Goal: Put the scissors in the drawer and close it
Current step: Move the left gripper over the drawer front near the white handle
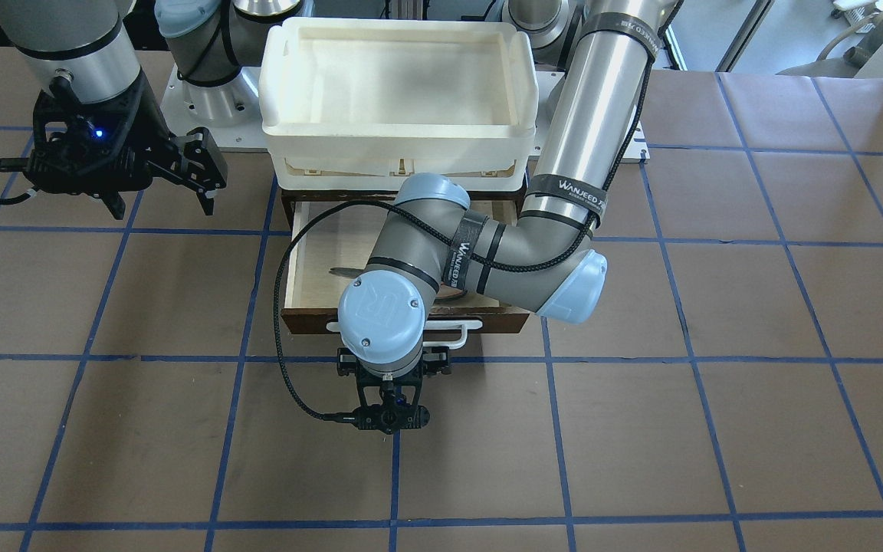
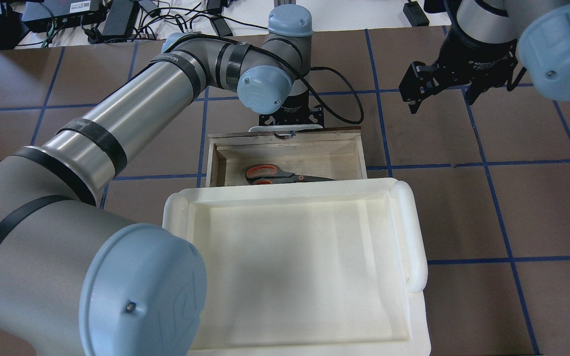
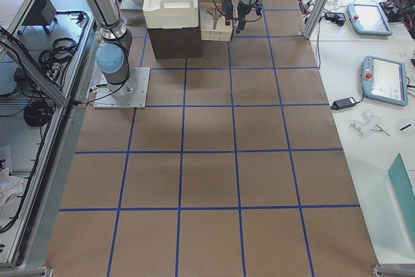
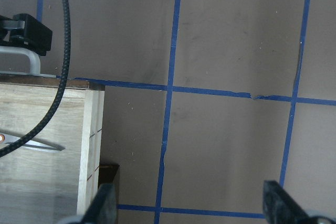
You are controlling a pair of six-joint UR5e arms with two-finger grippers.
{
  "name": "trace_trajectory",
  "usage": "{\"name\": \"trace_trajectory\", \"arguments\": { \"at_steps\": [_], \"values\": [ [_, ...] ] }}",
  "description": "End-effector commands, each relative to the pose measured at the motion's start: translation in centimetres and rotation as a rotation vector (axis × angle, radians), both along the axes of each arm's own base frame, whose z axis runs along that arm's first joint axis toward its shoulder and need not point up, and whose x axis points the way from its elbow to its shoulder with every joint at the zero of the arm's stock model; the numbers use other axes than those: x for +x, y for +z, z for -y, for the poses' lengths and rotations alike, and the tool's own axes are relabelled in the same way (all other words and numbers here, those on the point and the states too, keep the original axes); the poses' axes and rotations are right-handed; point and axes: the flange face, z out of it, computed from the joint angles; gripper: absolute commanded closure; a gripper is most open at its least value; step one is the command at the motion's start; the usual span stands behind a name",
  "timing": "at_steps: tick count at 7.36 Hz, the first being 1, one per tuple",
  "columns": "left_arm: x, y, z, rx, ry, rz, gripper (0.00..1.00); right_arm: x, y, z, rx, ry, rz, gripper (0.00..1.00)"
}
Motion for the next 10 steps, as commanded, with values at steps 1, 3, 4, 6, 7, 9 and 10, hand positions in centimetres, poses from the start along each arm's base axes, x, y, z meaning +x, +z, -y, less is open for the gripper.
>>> {"name": "trace_trajectory", "arguments": {
  "at_steps": [1, 3, 4, 6, 7, 9, 10],
  "values": [
    [0.3, 1.9, -1.1, 0.033, 0.000, 0.014, 0.00, 0.1, -0.2, 0.2, 0.000, -0.004, 0.014, 0.00],
    [-0.5, 3.4, -2.3, 0.036, -0.014, 0.016, 0.00, 0.2, -0.3, 0.3, 0.002, -0.003, 0.017, 0.00],
    [-0.8, 3.6, -2.6, 0.038, -0.001, 0.023, 0.00, 0.2, -0.7, 0.5, 0.008, -0.003, 0.017, 0.00],
    [-0.8, 4.0, -3.1, 0.053, -0.002, 0.028, 0.00, 0.2, -0.7, 0.6, 0.008, -0.003, 0.017, 0.00],
    [-0.8, 4.6, -3.4, 0.052, -0.001, 0.023, 0.00, 0.1, -1.4, 1.0, 0.022, -0.003, 0.016, 0.00],
    [-0.4, 5.5, -4.7, 0.104, -0.002, 0.038, 0.00, 0.0, -1.4, 0.9, 0.025, 0.008, -0.003, 0.00],
    [-0.4, 5.3, -5.2, 0.121, -0.005, 0.045, 0.00, 0.0, -1.3, 0.8, 0.024, 0.013, -0.002, 0.00]
  ]
}}
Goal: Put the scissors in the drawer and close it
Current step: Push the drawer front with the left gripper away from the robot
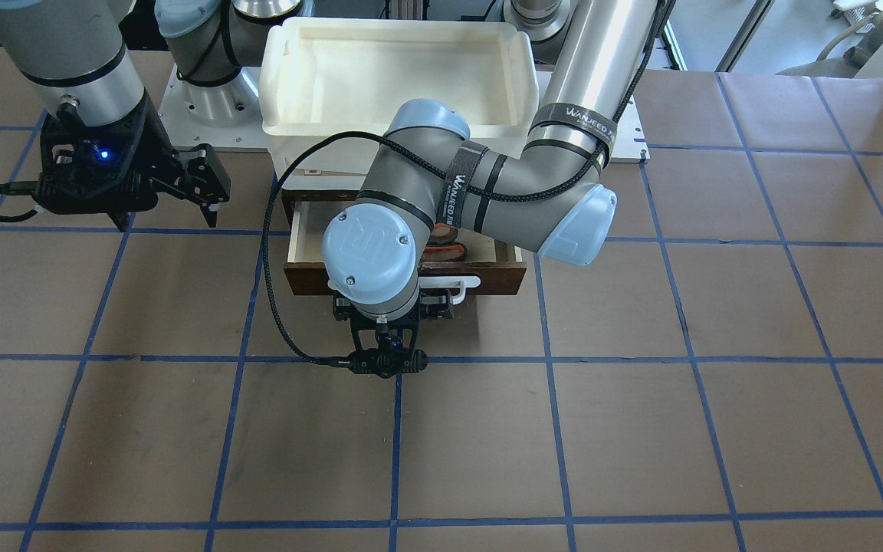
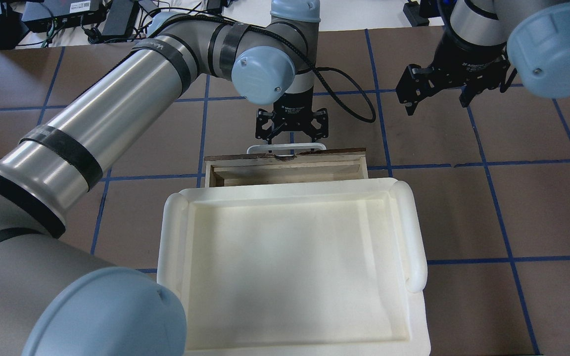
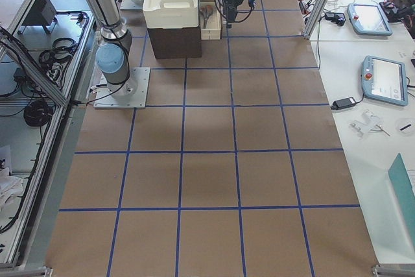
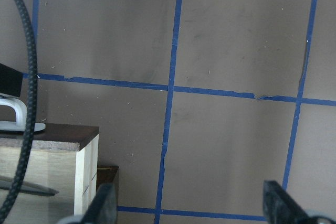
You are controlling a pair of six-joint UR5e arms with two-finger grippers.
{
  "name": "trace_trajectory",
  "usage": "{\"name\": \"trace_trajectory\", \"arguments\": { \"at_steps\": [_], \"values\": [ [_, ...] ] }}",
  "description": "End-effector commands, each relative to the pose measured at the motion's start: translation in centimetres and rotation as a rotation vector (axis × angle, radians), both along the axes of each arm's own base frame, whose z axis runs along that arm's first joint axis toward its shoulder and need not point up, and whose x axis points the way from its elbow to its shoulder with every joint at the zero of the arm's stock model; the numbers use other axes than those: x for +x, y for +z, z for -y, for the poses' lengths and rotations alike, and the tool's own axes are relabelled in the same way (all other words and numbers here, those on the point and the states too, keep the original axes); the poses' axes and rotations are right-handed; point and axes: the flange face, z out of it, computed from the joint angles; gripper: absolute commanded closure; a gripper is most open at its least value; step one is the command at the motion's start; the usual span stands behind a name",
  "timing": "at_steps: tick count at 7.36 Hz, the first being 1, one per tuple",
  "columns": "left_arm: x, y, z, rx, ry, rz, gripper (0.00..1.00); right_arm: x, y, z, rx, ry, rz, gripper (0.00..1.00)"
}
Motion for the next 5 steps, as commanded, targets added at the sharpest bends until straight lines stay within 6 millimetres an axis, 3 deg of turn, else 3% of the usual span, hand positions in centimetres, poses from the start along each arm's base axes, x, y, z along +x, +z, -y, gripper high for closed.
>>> {"name": "trace_trajectory", "arguments": {
  "at_steps": [1, 3, 5],
  "values": [
    [0.1, -0.7, -1.7, 0.043, -0.010, 0.021, 0.00, -0.1, 0.0, -0.2, 0.011, 0.002, -0.006, 0.00],
    [0.5, -1.3, -3.5, 0.082, -0.012, 0.035, 0.00, -1.0, -0.1, -0.1, 0.015, 0.001, -0.093, 0.00],
    [0.1, 0.2, -5.8, 0.138, -0.033, 0.059, 0.00, -0.8, -0.1, 0.1, 0.001, -0.002, -0.077, 0.00]
  ]
}}
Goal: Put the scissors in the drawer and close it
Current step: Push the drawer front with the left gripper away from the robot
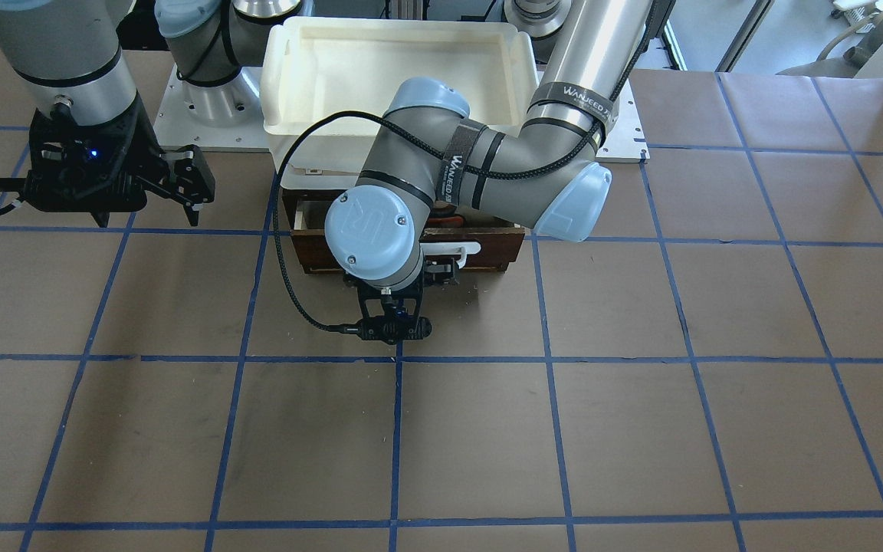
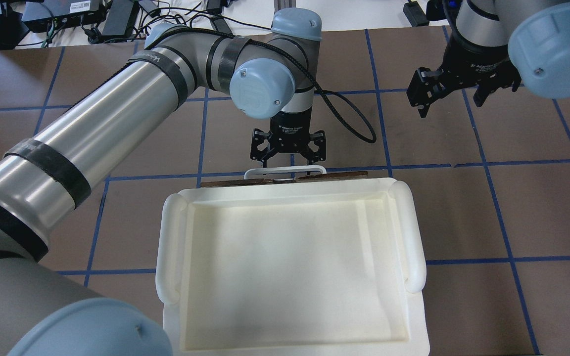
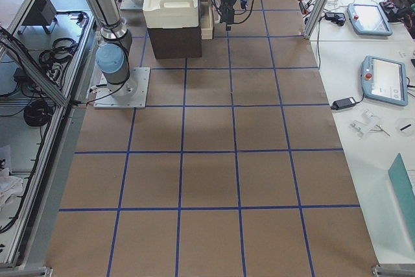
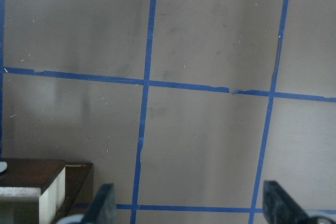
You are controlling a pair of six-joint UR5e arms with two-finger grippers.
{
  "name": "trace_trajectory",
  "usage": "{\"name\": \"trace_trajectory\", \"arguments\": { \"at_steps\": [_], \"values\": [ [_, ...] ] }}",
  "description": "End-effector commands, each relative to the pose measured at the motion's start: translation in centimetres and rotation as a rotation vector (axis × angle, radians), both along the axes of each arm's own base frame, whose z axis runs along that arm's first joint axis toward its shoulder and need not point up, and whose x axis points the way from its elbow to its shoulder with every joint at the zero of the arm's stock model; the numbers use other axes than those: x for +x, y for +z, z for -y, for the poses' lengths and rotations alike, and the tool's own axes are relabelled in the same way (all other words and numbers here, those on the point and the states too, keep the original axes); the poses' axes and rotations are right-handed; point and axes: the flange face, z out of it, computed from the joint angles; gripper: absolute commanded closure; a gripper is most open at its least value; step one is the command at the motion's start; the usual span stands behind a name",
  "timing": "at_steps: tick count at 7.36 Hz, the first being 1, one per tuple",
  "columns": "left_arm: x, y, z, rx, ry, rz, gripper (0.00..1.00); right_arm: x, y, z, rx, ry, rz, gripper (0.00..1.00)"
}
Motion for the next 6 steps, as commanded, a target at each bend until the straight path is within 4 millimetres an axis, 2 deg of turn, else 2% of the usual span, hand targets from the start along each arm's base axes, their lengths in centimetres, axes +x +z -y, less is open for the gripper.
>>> {"name": "trace_trajectory", "arguments": {
  "at_steps": [1, 3, 4, 6],
  "values": [
    [-0.7, 0.6, -2.3, 0.046, -0.025, 0.020, 0.00, 0.0, 0.3, -0.1, -0.007, -0.001, -0.001, 0.00],
    [-1.0, -0.1, -4.3, 0.089, -0.023, 0.003, 0.00, 0.0, 0.3, -0.1, -0.008, -0.003, -0.002, 0.00],
    [-0.9, 0.1, -4.4, 0.083, -0.024, 0.003, 0.00, 0.0, 0.3, -0.1, -0.009, -0.003, -0.002, 0.00],
    [-0.5, 2.5, -2.6, -0.019, -0.014, -0.032, 0.00, -0.1, 0.2, 0.0, -0.007, -0.004, -0.007, 0.00]
  ]
}}
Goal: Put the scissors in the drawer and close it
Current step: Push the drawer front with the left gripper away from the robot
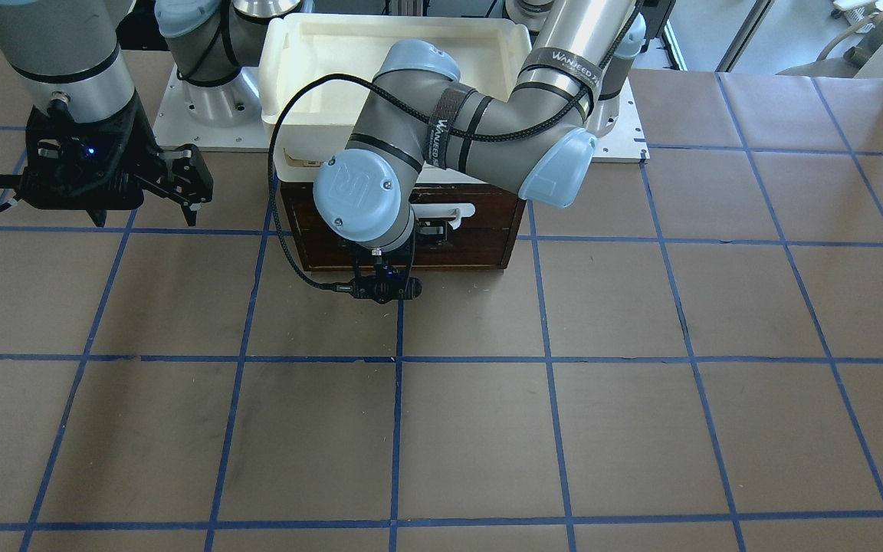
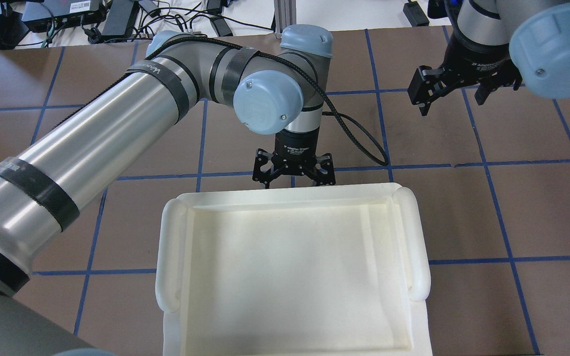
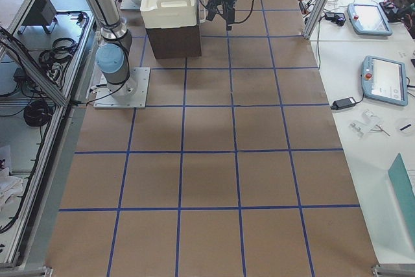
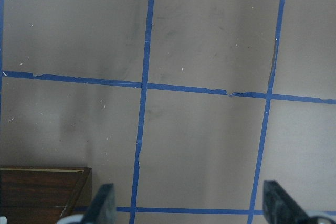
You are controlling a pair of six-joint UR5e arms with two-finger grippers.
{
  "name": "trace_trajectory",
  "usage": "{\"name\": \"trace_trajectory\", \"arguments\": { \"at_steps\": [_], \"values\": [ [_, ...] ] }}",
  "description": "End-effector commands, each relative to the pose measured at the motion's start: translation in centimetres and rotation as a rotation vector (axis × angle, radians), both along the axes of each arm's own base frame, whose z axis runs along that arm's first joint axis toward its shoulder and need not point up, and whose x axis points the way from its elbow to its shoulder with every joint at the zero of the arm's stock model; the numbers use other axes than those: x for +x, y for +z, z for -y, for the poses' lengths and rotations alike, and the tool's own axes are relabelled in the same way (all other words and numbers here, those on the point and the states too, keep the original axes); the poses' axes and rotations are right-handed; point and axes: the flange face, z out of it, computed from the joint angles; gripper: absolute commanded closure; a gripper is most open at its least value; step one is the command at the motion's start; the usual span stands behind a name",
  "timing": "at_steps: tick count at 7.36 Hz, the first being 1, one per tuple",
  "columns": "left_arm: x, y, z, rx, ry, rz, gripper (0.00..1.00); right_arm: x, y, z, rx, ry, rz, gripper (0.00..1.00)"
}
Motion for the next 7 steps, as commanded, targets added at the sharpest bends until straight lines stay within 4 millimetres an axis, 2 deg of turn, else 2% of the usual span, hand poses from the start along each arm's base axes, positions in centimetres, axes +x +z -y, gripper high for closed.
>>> {"name": "trace_trajectory", "arguments": {
  "at_steps": [1, 2, 3, 4, 7],
  "values": [
    [0.4, 2.4, 2.3, -0.142, 0.013, -0.054, 0.00, -0.1, 0.0, 0.0, 0.001, -0.002, -0.005, 0.00],
    [1.5, 3.8, 4.6, -0.233, 0.032, -0.089, 0.00, -0.1, 0.0, 0.0, 0.000, -0.005, -0.005, 0.00],
    [2.0, 6.5, 5.8, -0.295, 0.030, -0.118, 0.00, -0.1, 0.1, 0.0, -0.004, -0.001, -0.004, 0.00],
    [2.7, 9.8, 5.9, -0.348, -0.001, -0.129, 0.00, 0.2, 0.6, -0.3, -0.012, 0.006, 0.007, 0.00],
    [3.6, 17.2, 2.3, -0.444, -0.012, -0.166, 0.00, 1.2, 1.4, -1.1, -0.017, 0.023, 0.110, 0.00]
  ]
}}
